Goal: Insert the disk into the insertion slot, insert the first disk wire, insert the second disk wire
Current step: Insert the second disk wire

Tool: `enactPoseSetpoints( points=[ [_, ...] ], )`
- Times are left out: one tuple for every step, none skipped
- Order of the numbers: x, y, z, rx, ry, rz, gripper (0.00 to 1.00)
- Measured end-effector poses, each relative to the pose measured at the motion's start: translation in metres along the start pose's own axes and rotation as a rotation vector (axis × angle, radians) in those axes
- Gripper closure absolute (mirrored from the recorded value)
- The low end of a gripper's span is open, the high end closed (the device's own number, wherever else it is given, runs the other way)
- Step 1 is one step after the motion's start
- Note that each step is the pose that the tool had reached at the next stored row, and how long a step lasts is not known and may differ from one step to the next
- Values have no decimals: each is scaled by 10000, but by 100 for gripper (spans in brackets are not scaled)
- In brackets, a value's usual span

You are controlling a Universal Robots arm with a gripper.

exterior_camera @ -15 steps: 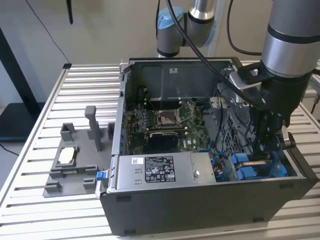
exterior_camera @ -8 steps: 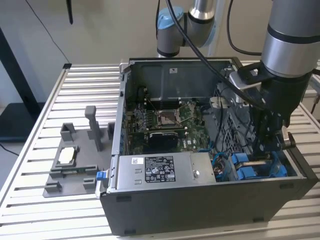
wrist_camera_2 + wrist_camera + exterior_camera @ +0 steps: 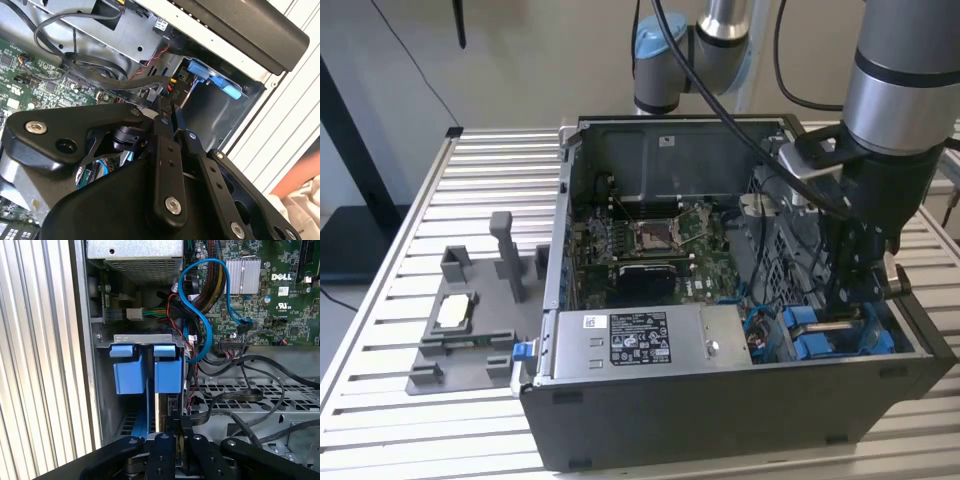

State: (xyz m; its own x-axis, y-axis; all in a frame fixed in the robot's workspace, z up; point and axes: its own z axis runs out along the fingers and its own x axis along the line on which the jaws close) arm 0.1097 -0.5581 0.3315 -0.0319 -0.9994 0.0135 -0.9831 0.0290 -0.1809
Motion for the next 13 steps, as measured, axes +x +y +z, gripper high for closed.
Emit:
enactPoseSetpoints(
  points=[
    [0,0,0,0,-1,0,84],
    [0,0,0,0,0,0,84],
    [0,0,0,0,0,0,84],
    [0,0,0,0,1,0,84],
    [0,1,1,0,-2,1,82],
    [-1,1,4,-1,-10,1,82],
    [-1,1,11,0,-24,3,82],
    [-1,1,8,0,-18,1,76],
    [0,-2,-4,0,-9,0,76],
    [1,-5,-22,0,-6,0,76],
    [-1,-9,-47,-2,-13,1,76],
    [1,-15,-79,-8,-16,2,76],
    [2,-19,-104,-14,-17,3,76]
  ],
)
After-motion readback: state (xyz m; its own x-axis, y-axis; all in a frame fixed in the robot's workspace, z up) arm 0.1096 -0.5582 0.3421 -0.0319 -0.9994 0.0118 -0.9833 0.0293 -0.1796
